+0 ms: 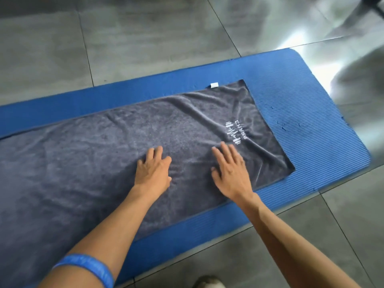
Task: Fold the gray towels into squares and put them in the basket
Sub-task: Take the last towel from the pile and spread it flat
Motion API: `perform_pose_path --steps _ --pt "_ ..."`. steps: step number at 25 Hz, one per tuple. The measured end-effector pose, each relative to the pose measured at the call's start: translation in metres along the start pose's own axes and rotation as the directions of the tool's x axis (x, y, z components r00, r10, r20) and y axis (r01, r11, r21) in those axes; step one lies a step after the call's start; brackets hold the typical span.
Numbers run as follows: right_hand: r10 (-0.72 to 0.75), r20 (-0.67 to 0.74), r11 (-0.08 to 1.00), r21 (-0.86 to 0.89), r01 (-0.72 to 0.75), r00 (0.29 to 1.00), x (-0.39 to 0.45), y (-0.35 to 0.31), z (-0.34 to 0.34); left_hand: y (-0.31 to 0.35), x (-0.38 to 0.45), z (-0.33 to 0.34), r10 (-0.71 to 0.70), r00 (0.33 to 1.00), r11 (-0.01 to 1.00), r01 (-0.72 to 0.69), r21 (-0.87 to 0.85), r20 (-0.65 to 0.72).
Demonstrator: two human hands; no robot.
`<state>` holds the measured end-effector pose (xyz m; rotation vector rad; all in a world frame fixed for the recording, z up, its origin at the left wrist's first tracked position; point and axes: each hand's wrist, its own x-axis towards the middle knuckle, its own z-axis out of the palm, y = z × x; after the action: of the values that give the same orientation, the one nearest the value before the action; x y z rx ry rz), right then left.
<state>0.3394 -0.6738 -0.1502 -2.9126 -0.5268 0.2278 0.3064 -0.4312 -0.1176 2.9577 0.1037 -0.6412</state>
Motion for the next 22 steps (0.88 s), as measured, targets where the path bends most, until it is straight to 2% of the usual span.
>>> perform_pose_path --steps 1,2,4,5,6,8,10,13,14,15,17,18,19,20,21,22 --pt "-0.040 0.034 0.999 -0.016 0.040 0.999 0.003 0.000 0.004 0.000 0.006 -0.002 0.025 1.000 1.000 -0.025 -0.014 0.007" --pt "0.023 0.051 0.999 -0.034 -0.022 0.998 0.004 0.006 0.005 -0.001 0.010 -0.003 0.036 0.999 0.998 -0.035 -0.055 0.015" --pt "0.292 -0.027 0.956 -0.017 -0.292 0.956 0.019 0.020 -0.004 -0.002 0.020 -0.008 0.025 1.000 0.992 -0.025 -0.124 -0.001" --pt "0.347 -0.066 0.937 -0.019 -0.349 0.935 0.030 0.024 -0.009 0.000 0.027 -0.012 0.016 1.000 0.991 -0.016 -0.130 0.000" --pt "0.313 -0.099 0.948 -0.032 -0.318 0.945 0.041 0.023 -0.012 0.003 0.034 -0.017 0.010 1.000 0.994 -0.007 -0.107 0.023" --pt "0.143 -0.113 0.989 -0.023 -0.146 0.983 0.062 0.014 -0.010 0.008 0.049 -0.026 0.001 0.997 1.000 0.001 -0.028 0.071" --pt "0.124 -0.037 0.989 0.080 -0.121 0.992 0.079 0.008 -0.004 0.009 0.061 -0.029 -0.007 0.993 1.000 0.006 0.013 0.121" --pt "0.096 0.063 0.995 -0.001 -0.096 0.993 0.093 0.025 0.006 0.005 0.071 -0.029 -0.005 0.964 1.000 0.008 -0.012 0.267" --pt "0.135 0.068 0.991 -0.010 -0.134 0.989 0.103 0.039 0.003 0.006 0.074 -0.030 0.000 0.957 1.000 0.002 -0.008 0.289" --pt "0.245 0.070 0.969 0.007 -0.246 0.967 0.117 0.053 -0.001 0.007 0.077 -0.032 0.004 0.953 1.000 -0.004 -0.001 0.302" --pt "0.490 0.085 0.867 0.058 -0.496 0.867 0.142 0.064 -0.016 0.009 0.081 -0.036 0.001 0.944 1.000 -0.007 0.017 0.331" --pt "0.508 0.054 0.858 0.053 -0.511 0.859 0.149 0.057 -0.019 0.009 0.084 -0.038 0.001 0.940 1.000 -0.011 0.025 0.341" --pt "0.415 -0.013 0.909 0.054 -0.414 0.910 0.152 0.044 -0.017 0.010 0.087 -0.039 0.003 0.938 0.999 -0.015 0.031 0.346" --pt "0.230 -0.052 0.972 0.051 -0.227 0.972 0.152 0.027 -0.012 0.011 0.090 -0.040 0.007 0.937 0.999 -0.020 0.032 0.349" --pt "0.043 -0.018 0.999 0.021 -0.043 0.999 0.148 0.013 -0.006 0.011 0.092 -0.039 0.010 0.937 0.999 -0.023 0.032 0.350" --pt "-0.080 0.037 0.996 -0.022 0.081 0.996 0.147 0.009 -0.002 0.011 0.092 -0.038 0.013 0.937 0.999 -0.026 0.034 0.349"
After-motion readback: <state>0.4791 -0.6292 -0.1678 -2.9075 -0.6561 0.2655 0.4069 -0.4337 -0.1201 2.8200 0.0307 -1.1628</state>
